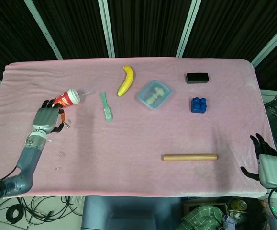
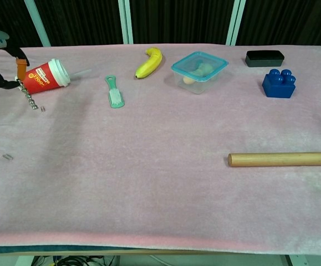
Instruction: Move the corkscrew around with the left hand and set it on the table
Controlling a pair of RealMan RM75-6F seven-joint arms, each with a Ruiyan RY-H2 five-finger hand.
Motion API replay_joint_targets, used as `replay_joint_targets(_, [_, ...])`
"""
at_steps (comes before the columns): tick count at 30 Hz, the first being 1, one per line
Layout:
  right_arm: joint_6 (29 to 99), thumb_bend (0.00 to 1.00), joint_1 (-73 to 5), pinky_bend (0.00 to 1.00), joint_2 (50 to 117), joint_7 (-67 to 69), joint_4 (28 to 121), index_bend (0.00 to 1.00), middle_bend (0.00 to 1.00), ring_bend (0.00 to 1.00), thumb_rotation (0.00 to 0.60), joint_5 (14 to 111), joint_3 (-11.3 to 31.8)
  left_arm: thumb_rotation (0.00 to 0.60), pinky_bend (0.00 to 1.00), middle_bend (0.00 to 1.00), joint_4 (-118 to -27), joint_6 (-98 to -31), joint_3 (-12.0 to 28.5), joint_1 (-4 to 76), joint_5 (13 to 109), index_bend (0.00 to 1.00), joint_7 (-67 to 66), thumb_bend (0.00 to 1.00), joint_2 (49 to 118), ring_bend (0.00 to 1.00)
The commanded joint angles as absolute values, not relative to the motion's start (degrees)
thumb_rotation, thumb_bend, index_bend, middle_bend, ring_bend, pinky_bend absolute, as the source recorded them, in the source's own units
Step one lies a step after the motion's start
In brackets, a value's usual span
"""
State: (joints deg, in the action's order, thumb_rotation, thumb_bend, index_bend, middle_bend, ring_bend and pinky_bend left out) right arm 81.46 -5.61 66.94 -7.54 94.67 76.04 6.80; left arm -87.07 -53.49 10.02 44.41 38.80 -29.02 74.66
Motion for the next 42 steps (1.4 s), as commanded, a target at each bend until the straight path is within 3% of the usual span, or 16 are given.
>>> replay_joint_targets(1, [81.4, 0.09, -5.6, 0.21, 66.9, -7.5, 94.7, 0.00, 0.00, 0.12, 0.600, 76.0, 6.8, 0.600, 0.00, 0.21, -84.6, -52.5, 10.7, 46.4, 36.4, 0.58, -30.9, 0.46, 76.0, 0.00])
replay_joint_targets(27, [81.2, 0.09, -5.6, 0.21, 66.9, -7.8, 94.8, 0.00, 0.00, 0.12, 0.600, 75.5, 6.9, 0.600, 0.00, 0.21, -68.5, -47.1, 10.3, 49.1, 34.5, 0.58, -28.8, 0.46, 84.6, 0.00])
replay_joint_targets(42, [81.2, 0.09, -5.7, 0.21, 66.9, -7.6, 94.7, 0.00, 0.00, 0.12, 0.600, 75.5, 6.9, 0.600, 0.00, 0.21, -72.4, -49.0, 10.6, 48.2, 36.2, 0.58, -28.2, 0.46, 81.8, 0.00])
